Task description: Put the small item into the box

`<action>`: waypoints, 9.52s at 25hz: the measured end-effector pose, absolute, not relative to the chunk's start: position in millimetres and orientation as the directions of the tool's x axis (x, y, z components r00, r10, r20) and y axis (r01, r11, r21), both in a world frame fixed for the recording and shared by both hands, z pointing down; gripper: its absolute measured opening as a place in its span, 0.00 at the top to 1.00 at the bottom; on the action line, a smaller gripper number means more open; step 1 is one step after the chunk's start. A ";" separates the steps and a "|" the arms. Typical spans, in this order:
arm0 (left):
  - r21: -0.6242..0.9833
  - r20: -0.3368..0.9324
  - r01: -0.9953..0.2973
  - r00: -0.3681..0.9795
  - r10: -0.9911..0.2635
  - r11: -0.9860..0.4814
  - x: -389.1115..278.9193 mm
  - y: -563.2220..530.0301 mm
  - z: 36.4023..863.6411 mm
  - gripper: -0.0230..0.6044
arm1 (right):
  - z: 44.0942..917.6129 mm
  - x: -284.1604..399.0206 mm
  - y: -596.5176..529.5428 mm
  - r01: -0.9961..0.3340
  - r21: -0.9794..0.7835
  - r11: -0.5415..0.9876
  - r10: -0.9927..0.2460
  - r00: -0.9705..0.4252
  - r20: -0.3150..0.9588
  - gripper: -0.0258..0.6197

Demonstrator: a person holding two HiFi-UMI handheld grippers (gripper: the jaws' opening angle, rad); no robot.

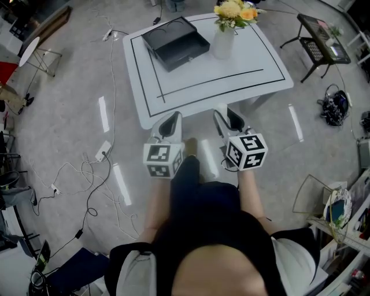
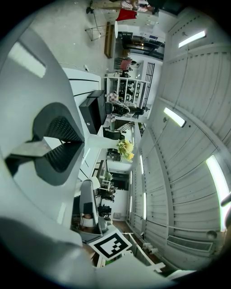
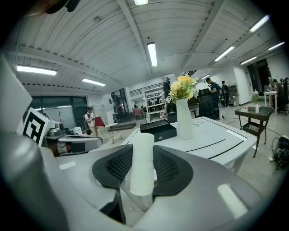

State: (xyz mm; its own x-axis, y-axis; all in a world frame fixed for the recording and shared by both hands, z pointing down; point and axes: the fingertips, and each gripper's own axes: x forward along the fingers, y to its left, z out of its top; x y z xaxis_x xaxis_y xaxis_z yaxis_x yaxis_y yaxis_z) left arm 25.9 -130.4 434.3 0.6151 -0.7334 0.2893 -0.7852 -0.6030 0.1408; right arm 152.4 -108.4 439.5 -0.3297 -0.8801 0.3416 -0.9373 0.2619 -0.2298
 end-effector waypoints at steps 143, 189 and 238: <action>0.227 0.384 -0.897 0.440 -0.812 -0.380 15.7 -397.0 476.9 0.95 | 455.7 100.9 -439.4 -0.801 -0.001 0.599 -0.707 -0.530 0.468 0.75; 0.237 0.455 -0.917 0.396 -0.797 -0.321 5.9 -424.1 512.7 0.95 | 548.6 74.9 -485.6 -0.447 0.262 0.855 -0.466 -0.442 0.767 0.75; 0.235 0.472 -0.923 0.381 -0.795 -0.303 2.3 -427.2 513.3 0.95 | 592.3 66.9 -489.6 -0.295 0.104 0.950 -0.223 -0.404 0.887 0.71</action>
